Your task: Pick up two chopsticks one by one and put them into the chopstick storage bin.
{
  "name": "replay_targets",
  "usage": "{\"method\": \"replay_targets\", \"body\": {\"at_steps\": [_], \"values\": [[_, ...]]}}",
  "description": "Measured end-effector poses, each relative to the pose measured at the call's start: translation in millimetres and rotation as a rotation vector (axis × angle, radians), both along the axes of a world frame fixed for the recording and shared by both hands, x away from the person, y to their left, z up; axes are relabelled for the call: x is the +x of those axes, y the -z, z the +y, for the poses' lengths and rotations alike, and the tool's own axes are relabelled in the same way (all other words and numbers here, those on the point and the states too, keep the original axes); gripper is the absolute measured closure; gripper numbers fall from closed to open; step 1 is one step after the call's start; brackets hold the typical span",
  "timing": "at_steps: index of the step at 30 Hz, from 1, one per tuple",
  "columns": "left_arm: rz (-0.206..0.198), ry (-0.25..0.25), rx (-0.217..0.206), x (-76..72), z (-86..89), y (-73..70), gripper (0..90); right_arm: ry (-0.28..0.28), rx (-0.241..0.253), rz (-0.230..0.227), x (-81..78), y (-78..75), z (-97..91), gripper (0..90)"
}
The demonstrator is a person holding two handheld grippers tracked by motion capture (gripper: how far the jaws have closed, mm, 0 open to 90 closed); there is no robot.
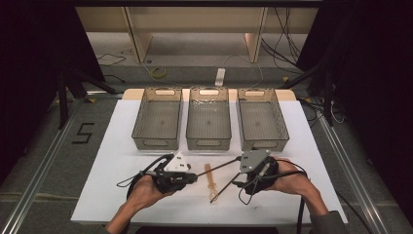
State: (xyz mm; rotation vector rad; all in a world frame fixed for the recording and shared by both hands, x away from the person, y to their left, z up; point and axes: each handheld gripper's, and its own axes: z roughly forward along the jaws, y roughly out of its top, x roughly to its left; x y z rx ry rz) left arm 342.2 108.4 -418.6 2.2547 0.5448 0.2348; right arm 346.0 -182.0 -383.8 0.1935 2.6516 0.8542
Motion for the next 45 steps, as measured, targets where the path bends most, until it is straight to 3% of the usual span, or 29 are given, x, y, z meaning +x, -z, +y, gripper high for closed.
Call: {"method": "replay_targets", "body": {"at_steps": [4,8,16,18,30,45], "values": [[-0.005,-0.058,-0.038,3.7,10.5,-4.8,85.1,0.085,0.183,0.039,2.9,2.6,-15.5,28.9],[-0.009,-0.105,-0.062,7.4,17.5,-7.2,85.1,0.183,0.324,0.06,3.7,9.7,-29.5,28.9],[0.01,-0.183,-0.136,13.6,34.5,-13.8,85.2,0.265,0.445,0.133,3.1,23.8,-43.4,25.1],[0.001,-0.209,-0.141,14.9,37.8,-14.6,85.2,0.262,0.479,0.183,3.9,26.6,-44.7,24.0],[-0.002,-0.33,-0.172,31.6,62.2,-24.1,85.3,0.275,0.436,0.192,-3.2,35.0,-42.0,23.9],[-0.018,-0.521,-0.188,79.2,92.3,-31.6,85.3,0.297,0.417,0.193,-8.3,41.6,-48.0,23.6]]}}
